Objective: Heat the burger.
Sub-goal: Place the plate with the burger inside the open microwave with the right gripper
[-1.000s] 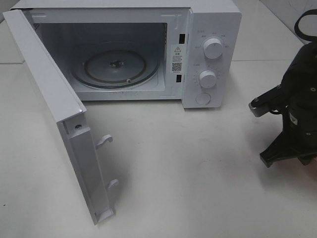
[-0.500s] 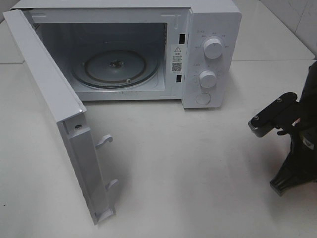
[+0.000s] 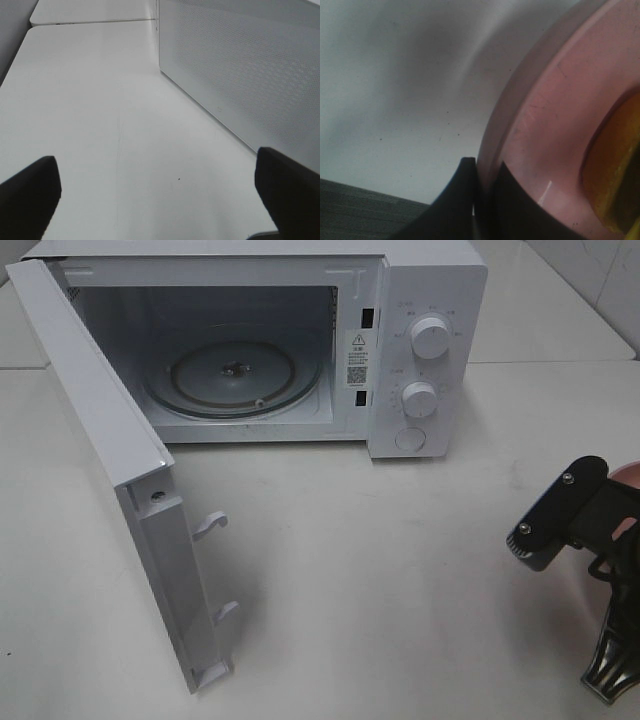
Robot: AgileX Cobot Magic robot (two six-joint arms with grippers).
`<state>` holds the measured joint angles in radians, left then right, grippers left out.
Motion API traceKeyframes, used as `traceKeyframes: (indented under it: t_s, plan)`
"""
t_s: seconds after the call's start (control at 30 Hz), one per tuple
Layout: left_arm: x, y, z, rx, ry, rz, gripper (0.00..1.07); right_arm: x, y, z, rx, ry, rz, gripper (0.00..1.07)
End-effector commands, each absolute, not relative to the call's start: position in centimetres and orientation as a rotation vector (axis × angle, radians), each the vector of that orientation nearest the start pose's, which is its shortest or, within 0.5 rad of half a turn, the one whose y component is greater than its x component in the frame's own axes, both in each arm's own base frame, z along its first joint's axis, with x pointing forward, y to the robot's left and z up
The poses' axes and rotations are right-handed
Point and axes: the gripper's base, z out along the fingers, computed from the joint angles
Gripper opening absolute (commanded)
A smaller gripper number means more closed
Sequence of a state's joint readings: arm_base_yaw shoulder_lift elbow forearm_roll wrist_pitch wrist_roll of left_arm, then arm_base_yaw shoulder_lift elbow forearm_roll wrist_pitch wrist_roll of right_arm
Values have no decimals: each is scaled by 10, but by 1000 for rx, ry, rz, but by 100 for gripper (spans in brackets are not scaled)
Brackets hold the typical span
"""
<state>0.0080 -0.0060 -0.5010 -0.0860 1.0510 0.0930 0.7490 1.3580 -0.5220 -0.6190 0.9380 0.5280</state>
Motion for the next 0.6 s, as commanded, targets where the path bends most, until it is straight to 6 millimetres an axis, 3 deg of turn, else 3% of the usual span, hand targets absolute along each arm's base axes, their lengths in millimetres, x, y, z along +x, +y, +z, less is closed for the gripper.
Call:
traceKeyframes:
  t_s: [0.03,0.6]
  plan:
    - [-8,-7,278,83,1989,-49,98,148,87,183,-946,2664,-752,0]
    - [-8,-7,278,83,1989,-49,98,112,120,192,-1278,2434,-706,0]
